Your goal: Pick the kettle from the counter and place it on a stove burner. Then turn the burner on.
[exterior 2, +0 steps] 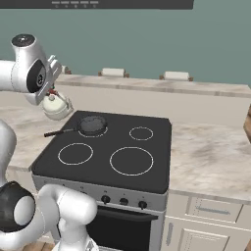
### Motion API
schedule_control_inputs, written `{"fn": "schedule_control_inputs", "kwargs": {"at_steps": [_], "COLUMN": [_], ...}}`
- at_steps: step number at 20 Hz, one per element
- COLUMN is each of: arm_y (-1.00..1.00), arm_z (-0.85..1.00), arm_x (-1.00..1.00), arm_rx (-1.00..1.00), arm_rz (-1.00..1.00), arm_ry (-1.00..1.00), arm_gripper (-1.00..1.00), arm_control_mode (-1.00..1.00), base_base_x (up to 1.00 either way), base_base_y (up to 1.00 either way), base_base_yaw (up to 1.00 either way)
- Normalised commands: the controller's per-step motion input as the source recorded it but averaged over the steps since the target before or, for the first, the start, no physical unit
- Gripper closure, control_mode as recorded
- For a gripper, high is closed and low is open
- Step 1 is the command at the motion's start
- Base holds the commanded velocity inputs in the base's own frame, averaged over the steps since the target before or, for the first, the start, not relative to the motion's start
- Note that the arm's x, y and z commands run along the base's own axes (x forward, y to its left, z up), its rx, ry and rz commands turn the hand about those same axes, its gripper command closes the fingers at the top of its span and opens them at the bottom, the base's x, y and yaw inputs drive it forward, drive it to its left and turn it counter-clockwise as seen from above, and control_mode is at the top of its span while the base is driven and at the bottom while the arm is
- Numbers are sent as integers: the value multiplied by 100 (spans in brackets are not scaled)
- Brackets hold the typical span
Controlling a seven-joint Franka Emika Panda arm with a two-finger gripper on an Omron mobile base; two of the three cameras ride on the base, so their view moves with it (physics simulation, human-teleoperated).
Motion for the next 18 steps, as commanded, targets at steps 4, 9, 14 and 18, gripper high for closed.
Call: {"fn": "schedule_control_inputs", "kwargs": {"at_steps": [4, 9, 14, 18], "arm_y": [-59, -56, -49, -31], "arm_z": [-61, -30, -7, 0], "arm_x": [-52, -6, 0, 0], "arm_rx": [0, 0, 0, 0], "arm_rz": [0, 0, 0, 1], "arm_ry": [-1, -1, 0, 14], "arm_gripper": [100, 100, 100, 100], "arm_control_mode": [-100, -100, -100, -100], "base_base_x": [0, 0, 0, 0], "base_base_y": [0, 0, 0, 0], "base_base_yaw": [0, 0, 0, 0]}}
